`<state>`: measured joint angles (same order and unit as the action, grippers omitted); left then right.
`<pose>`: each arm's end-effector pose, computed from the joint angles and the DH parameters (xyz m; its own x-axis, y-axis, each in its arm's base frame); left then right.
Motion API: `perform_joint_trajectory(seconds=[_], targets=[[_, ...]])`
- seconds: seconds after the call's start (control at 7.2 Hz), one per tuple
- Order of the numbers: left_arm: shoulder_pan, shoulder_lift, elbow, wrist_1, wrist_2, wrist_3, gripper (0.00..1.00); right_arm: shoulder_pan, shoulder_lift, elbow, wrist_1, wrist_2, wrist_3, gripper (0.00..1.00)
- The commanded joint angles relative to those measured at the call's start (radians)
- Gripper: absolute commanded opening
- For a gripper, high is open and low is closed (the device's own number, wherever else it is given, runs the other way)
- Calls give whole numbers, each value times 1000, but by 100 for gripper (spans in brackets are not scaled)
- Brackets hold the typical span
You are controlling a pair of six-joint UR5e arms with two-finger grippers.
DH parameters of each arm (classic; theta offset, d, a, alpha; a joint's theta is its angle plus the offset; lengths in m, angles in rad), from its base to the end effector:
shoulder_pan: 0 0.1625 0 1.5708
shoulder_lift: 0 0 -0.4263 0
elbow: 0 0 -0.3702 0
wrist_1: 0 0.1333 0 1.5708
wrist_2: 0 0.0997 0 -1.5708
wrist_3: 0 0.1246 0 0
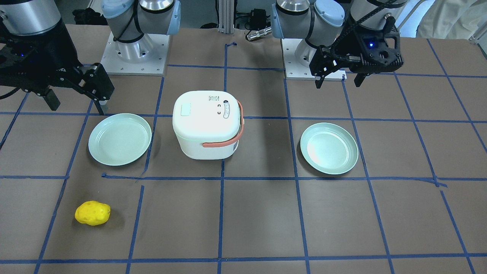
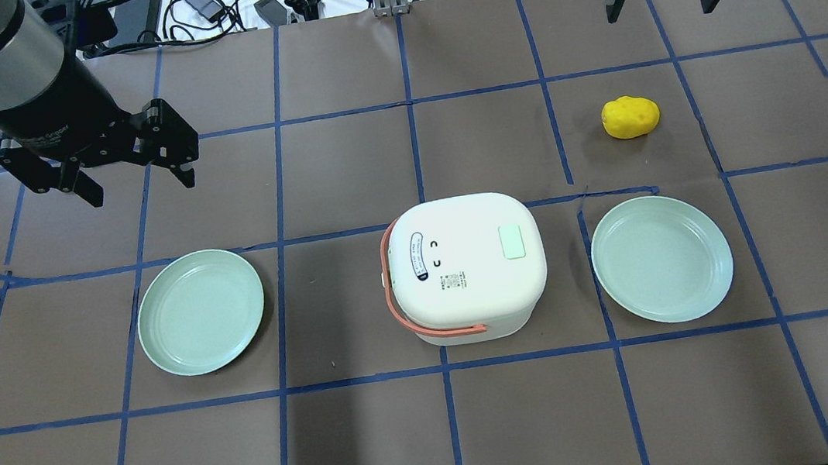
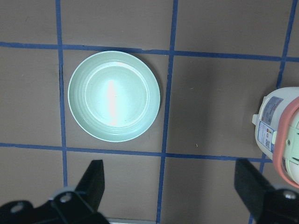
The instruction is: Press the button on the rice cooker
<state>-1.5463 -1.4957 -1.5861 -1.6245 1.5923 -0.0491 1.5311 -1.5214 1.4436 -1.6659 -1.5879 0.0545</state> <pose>-0.1199 -0.4411 0.4858 -0.9971 -0.0737 -0.0212 -0.0735 0.9973 -0.0071 0.1108 -0.5146 0.5115 -0.9953 0.0962 0.0075 0.0935 0.9805 -0.1727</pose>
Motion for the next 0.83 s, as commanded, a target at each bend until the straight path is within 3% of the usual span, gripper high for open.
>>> perform_joint_trajectory(seconds=[0.0,0.69], targets=[[0,0,0,0,0,0,100,0,0,3,1,-1,1,100],[0,0,0,0,0,-2,100,0,-2,3,1,5,1,100]])
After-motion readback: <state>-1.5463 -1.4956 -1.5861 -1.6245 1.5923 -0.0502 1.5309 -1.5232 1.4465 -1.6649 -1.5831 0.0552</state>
